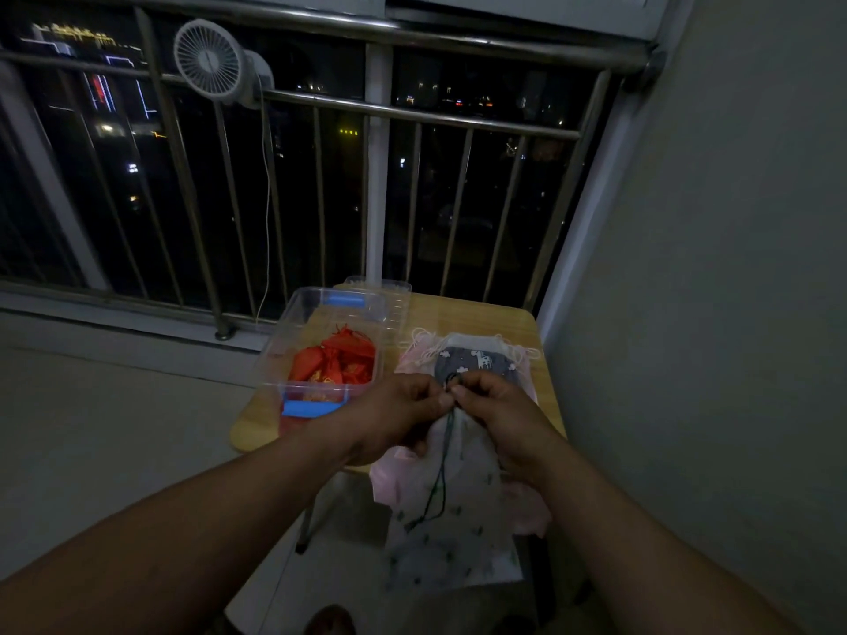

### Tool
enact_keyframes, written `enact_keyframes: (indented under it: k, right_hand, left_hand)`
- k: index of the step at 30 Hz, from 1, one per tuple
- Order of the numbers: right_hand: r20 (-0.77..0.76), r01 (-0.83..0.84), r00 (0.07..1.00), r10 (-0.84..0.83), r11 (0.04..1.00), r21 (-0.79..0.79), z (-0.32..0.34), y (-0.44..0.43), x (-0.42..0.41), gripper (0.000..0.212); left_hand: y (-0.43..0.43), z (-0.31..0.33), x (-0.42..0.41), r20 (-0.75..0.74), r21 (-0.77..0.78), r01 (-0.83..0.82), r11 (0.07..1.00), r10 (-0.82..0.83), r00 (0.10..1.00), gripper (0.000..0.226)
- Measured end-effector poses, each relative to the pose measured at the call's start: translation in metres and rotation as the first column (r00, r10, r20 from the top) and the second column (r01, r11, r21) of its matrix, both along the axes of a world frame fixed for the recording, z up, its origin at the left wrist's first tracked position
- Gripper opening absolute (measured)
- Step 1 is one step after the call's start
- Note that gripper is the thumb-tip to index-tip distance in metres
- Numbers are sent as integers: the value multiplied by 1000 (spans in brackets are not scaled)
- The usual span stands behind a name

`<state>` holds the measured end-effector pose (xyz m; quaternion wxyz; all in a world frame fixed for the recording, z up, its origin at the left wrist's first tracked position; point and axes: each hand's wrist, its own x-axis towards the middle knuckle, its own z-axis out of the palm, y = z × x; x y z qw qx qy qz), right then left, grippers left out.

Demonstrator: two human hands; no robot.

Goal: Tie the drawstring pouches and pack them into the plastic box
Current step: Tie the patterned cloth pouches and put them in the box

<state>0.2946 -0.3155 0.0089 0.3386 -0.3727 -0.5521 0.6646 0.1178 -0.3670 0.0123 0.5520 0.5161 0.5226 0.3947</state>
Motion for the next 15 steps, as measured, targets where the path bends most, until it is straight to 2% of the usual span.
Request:
enact_keyframes:
  k: [5, 6, 9, 11, 13, 15]
  right_hand:
    - [-23, 36, 999, -38, 997, -69, -6, 5, 4, 13]
    - [8, 70, 998, -70, 996, -53, -8, 7, 7, 14]
    - [152, 151, 974, -168, 981, 118, -15, 12, 11, 17]
    - [208, 186, 952, -225, 964, 188, -18, 14, 9, 19]
    - [240, 209, 935, -261, 953, 220, -21, 14, 3, 18]
    - [252, 229, 926, -281, 949, 217, -24, 14, -1, 15]
  left_hand:
    - [-7, -9, -7, 16, -23, -18, 1000, 18, 1000, 20]
    - [-8, -11, -12, -34, -13, -21, 1000, 21, 999, 19]
    - [-13, -15, -19, -322, 65, 43, 997, -20, 946, 20]
    - [-14, -16, -17, -494, 175, 113, 978, -12, 869, 19]
    - [-13, -21, -20, -640, 327, 172, 929, 83, 764, 19]
    - [-12, -27, -25, -692, 384, 187, 904, 148, 707, 19]
